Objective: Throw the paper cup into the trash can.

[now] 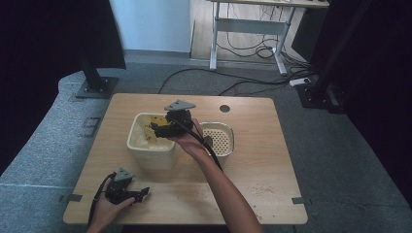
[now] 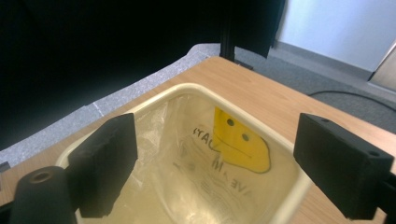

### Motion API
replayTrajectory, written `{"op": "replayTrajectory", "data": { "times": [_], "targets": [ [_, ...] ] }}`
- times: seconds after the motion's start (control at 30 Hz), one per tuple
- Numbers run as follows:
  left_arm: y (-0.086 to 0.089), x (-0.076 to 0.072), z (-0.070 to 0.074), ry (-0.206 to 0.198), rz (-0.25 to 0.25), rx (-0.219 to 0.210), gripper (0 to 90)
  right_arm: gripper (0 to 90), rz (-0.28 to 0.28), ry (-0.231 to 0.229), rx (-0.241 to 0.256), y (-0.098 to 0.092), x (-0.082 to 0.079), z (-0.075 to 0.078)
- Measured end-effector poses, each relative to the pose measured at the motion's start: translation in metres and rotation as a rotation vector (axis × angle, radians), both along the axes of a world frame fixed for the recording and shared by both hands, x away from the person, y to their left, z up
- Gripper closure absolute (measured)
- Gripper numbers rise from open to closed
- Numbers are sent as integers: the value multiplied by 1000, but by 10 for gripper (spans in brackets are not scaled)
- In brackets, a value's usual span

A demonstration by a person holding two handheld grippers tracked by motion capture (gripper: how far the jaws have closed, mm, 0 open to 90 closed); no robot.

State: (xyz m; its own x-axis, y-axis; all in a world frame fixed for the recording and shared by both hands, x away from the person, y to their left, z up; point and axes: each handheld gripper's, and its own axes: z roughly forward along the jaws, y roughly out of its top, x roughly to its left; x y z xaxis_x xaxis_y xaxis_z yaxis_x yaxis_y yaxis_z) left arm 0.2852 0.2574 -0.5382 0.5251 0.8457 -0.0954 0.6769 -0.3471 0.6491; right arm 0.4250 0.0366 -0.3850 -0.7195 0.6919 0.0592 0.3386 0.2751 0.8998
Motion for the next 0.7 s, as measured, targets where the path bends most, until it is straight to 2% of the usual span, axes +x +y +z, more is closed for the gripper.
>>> {"op": "replayTrajectory", "data": {
  "times": [0.07,0.2,0.33,0.47,0.57,0.7],
  "targets": [
    [0,0,-1,-1,-2,3,149,116,3,2,-10,-1,0,0],
    [-1,0,0,0,8,0,149,116,-12,-27,-34,-13,-5,5],
    [0,-1,1,-7,8,-1,149,129,-24,-63,-13,-34,-17,11],
    [0,1,1,-3,18,-4,149,135,-45,-95,28,-66,-32,14],
    [2,1,0,-6,20,-2,149,139,-64,-117,31,-93,-42,13],
    [7,2,2,-9,36,-12,149,159,-103,-154,44,-137,-61,4]
  ]
}}
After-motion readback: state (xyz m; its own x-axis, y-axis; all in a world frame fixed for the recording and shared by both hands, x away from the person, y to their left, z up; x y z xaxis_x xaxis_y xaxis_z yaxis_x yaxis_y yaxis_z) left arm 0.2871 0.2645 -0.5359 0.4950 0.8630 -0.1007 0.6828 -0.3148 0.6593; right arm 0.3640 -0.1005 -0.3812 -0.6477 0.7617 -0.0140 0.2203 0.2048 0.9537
